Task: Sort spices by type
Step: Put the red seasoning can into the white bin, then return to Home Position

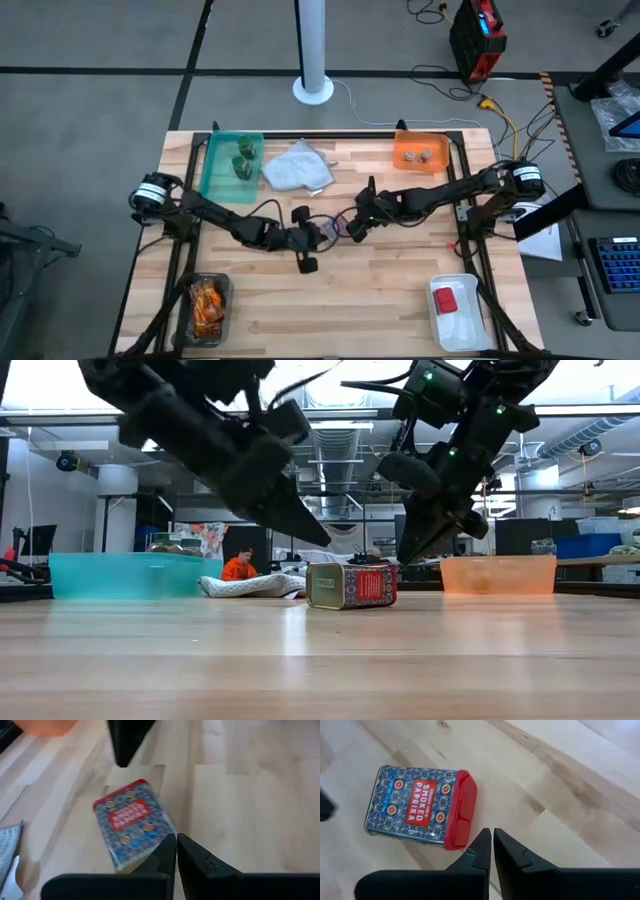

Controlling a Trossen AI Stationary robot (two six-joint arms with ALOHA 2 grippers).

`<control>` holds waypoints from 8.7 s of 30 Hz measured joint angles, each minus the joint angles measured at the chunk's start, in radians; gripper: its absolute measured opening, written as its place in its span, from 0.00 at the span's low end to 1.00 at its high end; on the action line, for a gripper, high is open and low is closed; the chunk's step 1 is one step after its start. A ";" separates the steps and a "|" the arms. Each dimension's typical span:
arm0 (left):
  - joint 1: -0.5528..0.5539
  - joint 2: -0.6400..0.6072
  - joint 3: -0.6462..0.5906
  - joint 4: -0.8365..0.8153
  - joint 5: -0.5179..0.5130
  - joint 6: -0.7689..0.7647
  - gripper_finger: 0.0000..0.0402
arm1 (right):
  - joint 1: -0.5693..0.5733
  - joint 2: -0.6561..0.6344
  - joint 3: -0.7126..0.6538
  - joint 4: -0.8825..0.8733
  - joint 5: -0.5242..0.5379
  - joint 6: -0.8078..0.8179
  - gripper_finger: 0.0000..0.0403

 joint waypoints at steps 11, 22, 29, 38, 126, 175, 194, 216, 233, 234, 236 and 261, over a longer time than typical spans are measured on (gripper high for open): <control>0.063 0.081 0.002 0.079 -0.003 -0.004 0.00 | -0.010 0.000 0.000 0.008 0.022 -0.008 0.03; 0.036 0.107 -0.017 0.098 -0.049 -0.036 0.00 | -0.034 -0.025 0.000 0.013 -0.042 -0.021 0.03; -0.010 0.109 -0.117 0.280 -0.111 -0.038 0.00 | -0.075 -0.079 0.000 0.018 -0.235 -0.074 0.18; -0.044 0.116 -0.295 0.568 -0.081 -0.045 0.00 | -0.100 -0.042 0.000 0.148 -0.373 -0.082 0.56; -0.223 -0.441 -0.369 0.413 -0.246 0.124 0.00 | 0.138 0.373 0.803 -0.795 -0.185 -0.134 0.49; -0.088 -0.457 0.099 -0.113 0.024 0.468 0.00 | 1.047 0.087 0.589 -1.308 -0.378 1.623 0.49; -0.087 -0.457 0.099 -0.115 0.024 0.467 0.00 | 1.055 0.087 0.363 -1.116 -0.377 1.620 0.49; -0.087 -0.457 0.099 -0.131 0.024 0.463 0.00 | 1.055 0.075 0.290 -1.041 -0.475 1.641 0.80; -0.087 -0.457 0.099 -0.131 0.024 0.448 0.00 | 1.040 0.069 0.568 -1.289 -0.375 1.663 0.67; -0.087 -0.456 0.099 -0.132 0.024 0.445 0.00 | 1.040 0.069 0.590 -1.299 -0.314 1.661 0.66; -0.087 -0.457 0.099 -0.136 0.024 0.440 0.00 | 1.037 0.069 0.632 -1.302 -0.153 1.627 0.64; -0.155 -0.435 0.078 0.012 0.573 0.309 0.00 | 0.662 0.069 0.680 -0.166 0.720 -0.732 0.58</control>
